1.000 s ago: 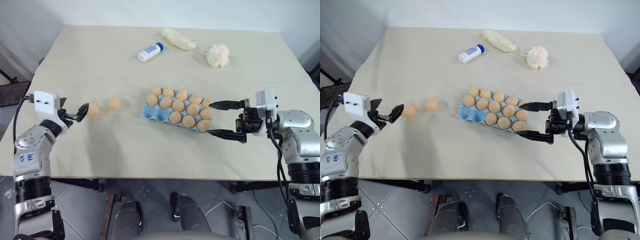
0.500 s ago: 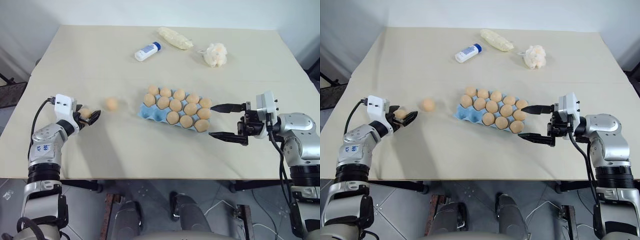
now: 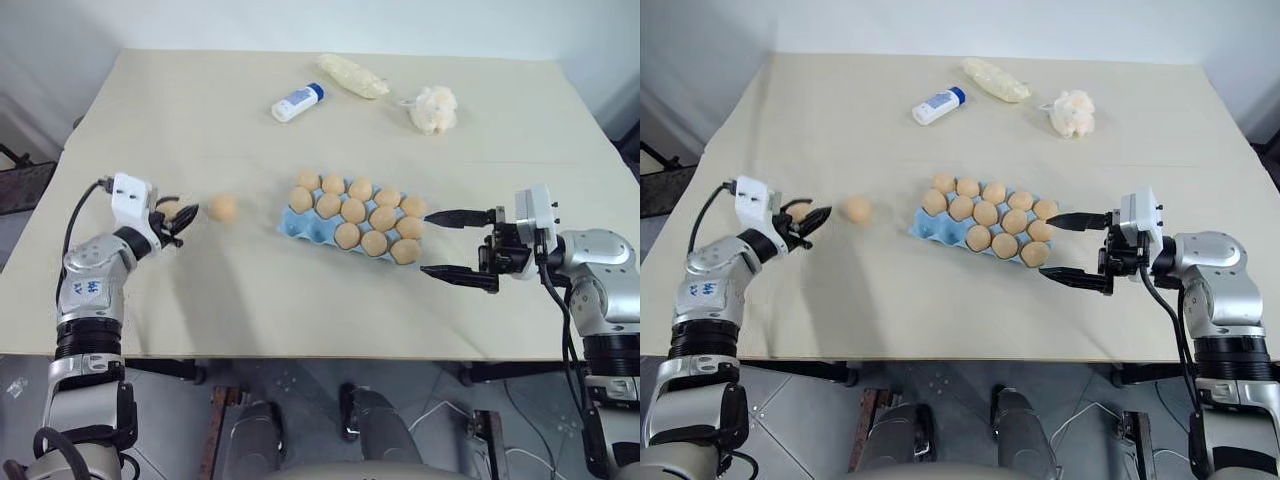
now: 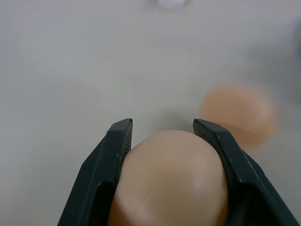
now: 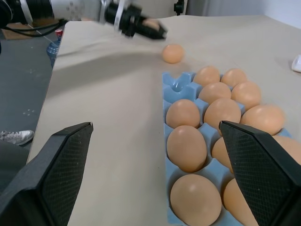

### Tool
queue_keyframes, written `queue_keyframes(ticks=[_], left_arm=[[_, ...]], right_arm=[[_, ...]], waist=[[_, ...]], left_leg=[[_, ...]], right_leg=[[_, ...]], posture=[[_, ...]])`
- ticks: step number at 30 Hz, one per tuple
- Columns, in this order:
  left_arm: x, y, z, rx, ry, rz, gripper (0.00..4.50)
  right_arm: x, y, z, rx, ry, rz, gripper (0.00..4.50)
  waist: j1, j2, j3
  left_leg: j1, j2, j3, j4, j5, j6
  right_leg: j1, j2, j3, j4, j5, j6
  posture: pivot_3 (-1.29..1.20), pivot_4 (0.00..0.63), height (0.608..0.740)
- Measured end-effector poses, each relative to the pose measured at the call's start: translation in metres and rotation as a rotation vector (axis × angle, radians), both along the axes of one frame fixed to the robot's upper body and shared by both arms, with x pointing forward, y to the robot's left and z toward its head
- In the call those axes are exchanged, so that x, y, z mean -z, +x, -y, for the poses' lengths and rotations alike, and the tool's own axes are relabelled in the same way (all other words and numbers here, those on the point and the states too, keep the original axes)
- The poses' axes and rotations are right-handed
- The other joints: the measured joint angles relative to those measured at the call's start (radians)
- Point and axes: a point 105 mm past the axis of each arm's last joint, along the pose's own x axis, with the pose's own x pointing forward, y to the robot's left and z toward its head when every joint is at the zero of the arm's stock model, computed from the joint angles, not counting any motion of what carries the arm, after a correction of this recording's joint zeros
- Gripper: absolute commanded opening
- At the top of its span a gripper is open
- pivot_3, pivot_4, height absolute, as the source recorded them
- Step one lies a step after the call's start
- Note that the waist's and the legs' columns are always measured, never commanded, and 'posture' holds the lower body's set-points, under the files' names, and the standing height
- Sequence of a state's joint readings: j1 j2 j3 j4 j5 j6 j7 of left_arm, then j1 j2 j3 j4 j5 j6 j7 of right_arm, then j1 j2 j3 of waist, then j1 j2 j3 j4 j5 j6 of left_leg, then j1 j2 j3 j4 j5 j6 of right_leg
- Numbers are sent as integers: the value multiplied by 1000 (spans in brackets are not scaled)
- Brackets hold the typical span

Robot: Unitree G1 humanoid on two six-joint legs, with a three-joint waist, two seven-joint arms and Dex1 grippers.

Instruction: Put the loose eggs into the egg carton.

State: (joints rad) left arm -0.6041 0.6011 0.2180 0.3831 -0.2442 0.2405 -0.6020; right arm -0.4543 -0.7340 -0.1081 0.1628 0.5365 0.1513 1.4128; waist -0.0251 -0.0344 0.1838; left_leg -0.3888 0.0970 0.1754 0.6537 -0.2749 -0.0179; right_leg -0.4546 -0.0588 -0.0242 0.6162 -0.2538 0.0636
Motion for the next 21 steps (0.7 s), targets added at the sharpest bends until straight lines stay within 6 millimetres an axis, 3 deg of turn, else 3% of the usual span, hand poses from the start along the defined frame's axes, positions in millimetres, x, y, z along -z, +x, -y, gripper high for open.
queue_keyframes(ticks=[3,5,11,13,16,21], left_arm=[[-33,2,30,107,5,74,1770],[-45,4,50,178,-5,103,1770],[-60,7,120,439,-42,131,1770],[-54,6,139,523,-50,105,1770],[-26,1,172,652,-58,21,1770],[3,-3,189,722,-24,-66,1770]], right_arm=[[-2,0,1,7,3,17,4500],[-3,0,2,12,9,28,4500],[-2,-6,-3,-2,45,42,4500],[-3,-7,-3,3,57,50,4500],[-5,-11,-3,20,75,78,4500],[1,-15,-2,59,74,68,4500]], waist=[[0,0,0],[0,0,0],[-3,0,0],[-5,0,0],[-2,0,0],[-5,0,0]], left_leg=[[0,0,0,2,0,0],[1,-1,0,3,0,0],[0,0,0,6,0,0],[1,0,0,6,0,0],[0,0,-1,7,0,0],[0,0,-1,8,0,1]], right_leg=[[1,0,1,1,0,0],[1,0,1,2,0,0],[1,1,2,4,0,1],[1,1,2,4,0,1],[1,2,1,5,0,1],[1,1,2,5,1,1]], posture=[[0,150,740],[0,150,740],[0,150,740],[0,150,740],[0,150,740],[0,150,740]])
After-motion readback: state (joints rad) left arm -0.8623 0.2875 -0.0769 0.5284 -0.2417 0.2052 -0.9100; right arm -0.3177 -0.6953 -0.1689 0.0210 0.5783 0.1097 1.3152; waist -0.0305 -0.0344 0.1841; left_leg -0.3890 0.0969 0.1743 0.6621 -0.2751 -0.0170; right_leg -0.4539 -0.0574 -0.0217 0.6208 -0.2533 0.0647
